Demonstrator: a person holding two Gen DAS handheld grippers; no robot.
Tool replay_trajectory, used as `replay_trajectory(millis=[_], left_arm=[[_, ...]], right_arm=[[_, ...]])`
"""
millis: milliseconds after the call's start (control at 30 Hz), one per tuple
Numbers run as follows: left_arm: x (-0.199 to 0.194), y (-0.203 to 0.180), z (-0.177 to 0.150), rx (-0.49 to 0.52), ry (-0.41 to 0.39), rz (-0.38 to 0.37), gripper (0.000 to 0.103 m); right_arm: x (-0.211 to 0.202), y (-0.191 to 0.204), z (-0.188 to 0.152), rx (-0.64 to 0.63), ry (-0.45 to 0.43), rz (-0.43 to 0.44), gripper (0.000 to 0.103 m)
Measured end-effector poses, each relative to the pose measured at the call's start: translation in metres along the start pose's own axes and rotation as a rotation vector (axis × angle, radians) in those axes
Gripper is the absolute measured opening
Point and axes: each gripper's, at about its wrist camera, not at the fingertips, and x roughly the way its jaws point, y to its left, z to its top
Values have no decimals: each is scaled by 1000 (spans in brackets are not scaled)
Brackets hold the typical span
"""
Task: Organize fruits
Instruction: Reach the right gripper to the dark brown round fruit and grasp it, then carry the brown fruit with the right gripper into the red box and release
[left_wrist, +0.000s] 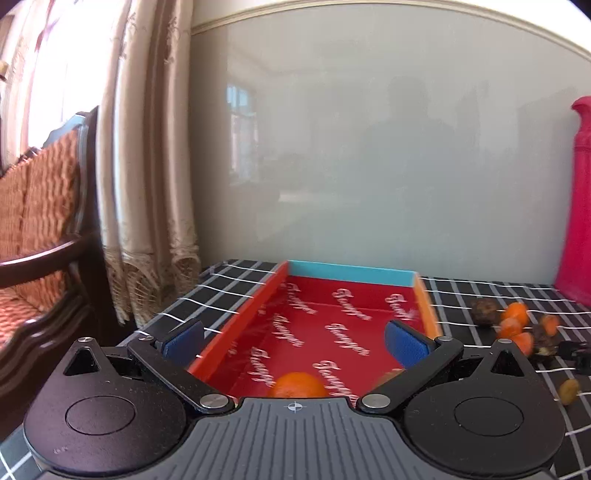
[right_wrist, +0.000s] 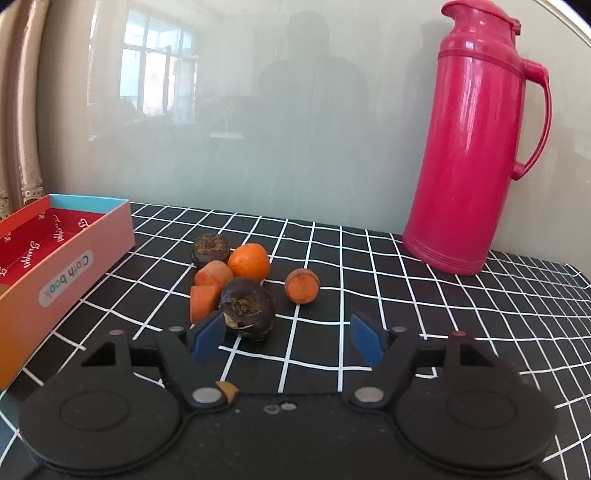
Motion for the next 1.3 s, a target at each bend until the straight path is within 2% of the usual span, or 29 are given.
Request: replay_trajectory(millis=[200,633,733,800,967,1300], left_arm=[[7,15,2,-36,-1,57,103],[20,45,2,-62,32,110,103],[22,51,3,-72,35,117,103],[23,55,3,-87,33,121,103],[23,62,3,-114,43,121,103],[9,68,3,-118,28,129,103]], right_arm=[[10,6,3,-7,18,17,73],[40,22,10,-7,82,18,66],[47,26,11,-7,104,14,58],[50,27,11,9,119,31,46],[44,28,11,1,94,20,45],[4,27,22,-5,18,35,45]])
